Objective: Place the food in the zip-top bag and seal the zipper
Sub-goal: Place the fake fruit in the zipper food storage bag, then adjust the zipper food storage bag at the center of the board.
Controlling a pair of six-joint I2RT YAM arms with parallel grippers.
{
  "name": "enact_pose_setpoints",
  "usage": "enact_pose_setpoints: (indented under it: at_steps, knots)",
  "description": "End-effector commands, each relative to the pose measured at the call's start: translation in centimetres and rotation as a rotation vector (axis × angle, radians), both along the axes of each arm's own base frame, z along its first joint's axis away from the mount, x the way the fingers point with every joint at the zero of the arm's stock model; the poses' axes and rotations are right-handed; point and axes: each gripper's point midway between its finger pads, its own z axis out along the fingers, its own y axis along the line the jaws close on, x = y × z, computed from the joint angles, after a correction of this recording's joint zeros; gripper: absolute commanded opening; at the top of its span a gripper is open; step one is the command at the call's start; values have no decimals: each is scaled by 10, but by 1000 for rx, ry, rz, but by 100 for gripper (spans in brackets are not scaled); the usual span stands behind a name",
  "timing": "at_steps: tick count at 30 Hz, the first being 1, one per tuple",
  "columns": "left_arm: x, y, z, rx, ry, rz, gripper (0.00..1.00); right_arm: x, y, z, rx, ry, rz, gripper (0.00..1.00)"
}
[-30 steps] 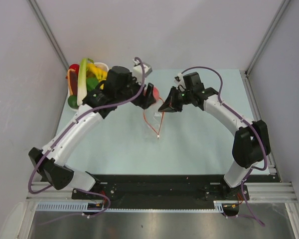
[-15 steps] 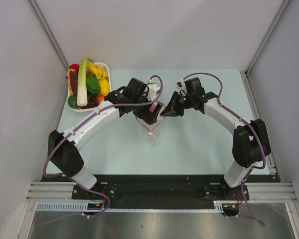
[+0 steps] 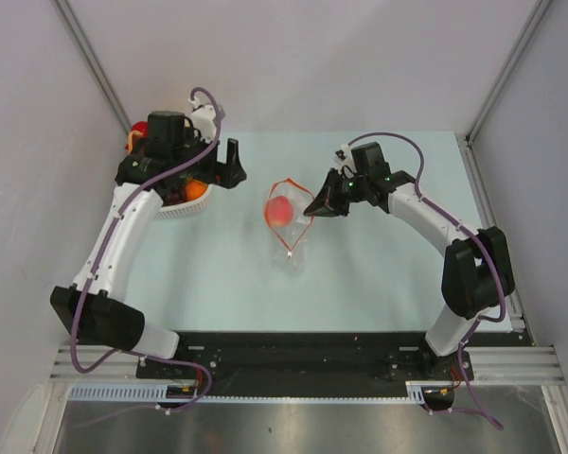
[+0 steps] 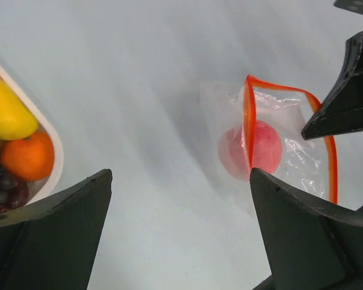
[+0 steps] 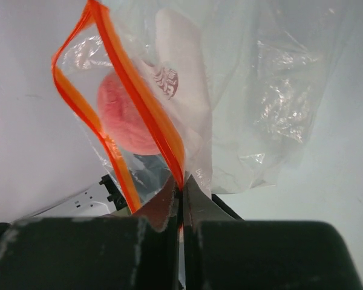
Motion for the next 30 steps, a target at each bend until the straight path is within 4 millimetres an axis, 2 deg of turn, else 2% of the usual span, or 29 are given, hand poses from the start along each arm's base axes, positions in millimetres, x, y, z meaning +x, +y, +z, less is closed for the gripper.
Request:
enact_pose_setpoints:
  at_steps: [1,2,3,5,6,7,11,12,14,17,18,20,21,24,26,29,30]
  knots:
    - [-16,-5,-2,-44,26,-51,99,6,5,37,47,-89,32,0]
    - [-21,-9,-6,-48,32,-59,100,6,5,36,45,-90,35,0]
    - [-24,-11,-17,-44,48,-60,100,7,3,36,40,-89,31,0]
    - [-30,-17,-22,-47,50,-69,99,7,2,37,36,-91,28,0]
    - [-34,-21,-32,-44,64,-82,100,8,2,37,35,-94,26,0]
    - [-42,-33,-36,-52,78,-101,100,8,2,37,32,-96,26,0]
    - [-55,-56,-57,-20,103,-155,99,7,3,36,29,-97,37,0]
    - [-53,-61,-66,-24,128,-154,98,8,3,35,25,-97,34,0]
    - [-53,-69,-72,-32,150,-171,95,7,2,35,21,-100,34,0]
    - [-50,-75,-81,-25,196,-185,76,5,0,35,12,-117,35,0]
    - [-50,-75,-82,-22,204,-189,55,6,-1,35,7,-120,33,0]
    - [-52,-77,-79,-30,215,-198,35,5,-4,36,-4,-138,35,0]
    - [-54,-77,-74,-38,207,-198,21,6,-5,37,-7,-146,33,0]
    - [-57,-76,-55,-54,170,-201,0,5,-9,42,-33,-210,34,0]
    - [-60,-72,-33,-59,122,-203,0,2,-10,48,-80,-265,35,0]
    - [-69,-68,-13,-42,107,-226,0,2,-18,56,-199,-362,50,0]
    - [-68,-64,-13,-15,109,-209,0,3,-22,56,-232,-381,45,0]
